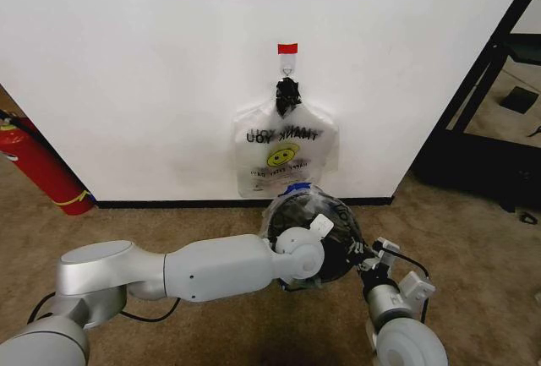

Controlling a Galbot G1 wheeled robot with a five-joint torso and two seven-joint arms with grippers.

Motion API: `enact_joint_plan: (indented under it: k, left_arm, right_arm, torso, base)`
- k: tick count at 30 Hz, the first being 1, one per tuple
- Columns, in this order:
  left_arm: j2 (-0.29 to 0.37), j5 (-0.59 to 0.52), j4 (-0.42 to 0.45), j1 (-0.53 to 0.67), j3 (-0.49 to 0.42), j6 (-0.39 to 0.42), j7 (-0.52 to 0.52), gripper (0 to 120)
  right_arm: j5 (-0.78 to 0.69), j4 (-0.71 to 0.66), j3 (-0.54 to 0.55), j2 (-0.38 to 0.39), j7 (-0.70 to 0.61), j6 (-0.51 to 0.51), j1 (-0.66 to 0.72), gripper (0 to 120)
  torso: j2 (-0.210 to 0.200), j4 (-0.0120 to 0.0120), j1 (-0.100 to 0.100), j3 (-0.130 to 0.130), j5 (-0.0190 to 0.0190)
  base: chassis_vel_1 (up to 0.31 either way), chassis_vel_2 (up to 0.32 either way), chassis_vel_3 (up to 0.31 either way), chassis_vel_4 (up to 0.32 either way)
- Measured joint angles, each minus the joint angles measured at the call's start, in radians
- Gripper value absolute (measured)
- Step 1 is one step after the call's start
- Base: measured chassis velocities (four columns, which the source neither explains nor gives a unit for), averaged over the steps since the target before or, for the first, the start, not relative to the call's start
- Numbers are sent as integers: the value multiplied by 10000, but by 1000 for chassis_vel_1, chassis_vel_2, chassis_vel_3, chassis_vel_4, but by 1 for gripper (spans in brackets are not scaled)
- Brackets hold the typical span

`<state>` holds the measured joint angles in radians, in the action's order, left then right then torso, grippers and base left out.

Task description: Pick up the garbage bag from the wall and place it over the trash bin.

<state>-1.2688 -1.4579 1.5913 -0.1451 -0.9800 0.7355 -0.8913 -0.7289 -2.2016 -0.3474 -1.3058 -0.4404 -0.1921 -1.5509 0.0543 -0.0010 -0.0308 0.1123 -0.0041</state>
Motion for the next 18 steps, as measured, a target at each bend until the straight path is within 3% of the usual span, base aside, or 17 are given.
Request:
enact_joint_plan:
  k: [18]
  left_arm:
    - [-107, 383, -482, -267, 114, -24, 135, 0]
  right_arm:
    - [-14, -107, 42, 34, 29, 10, -79, 0]
  torso:
    - [0, -1, 0, 0, 0]
  base:
    - [0, 0, 0, 0]
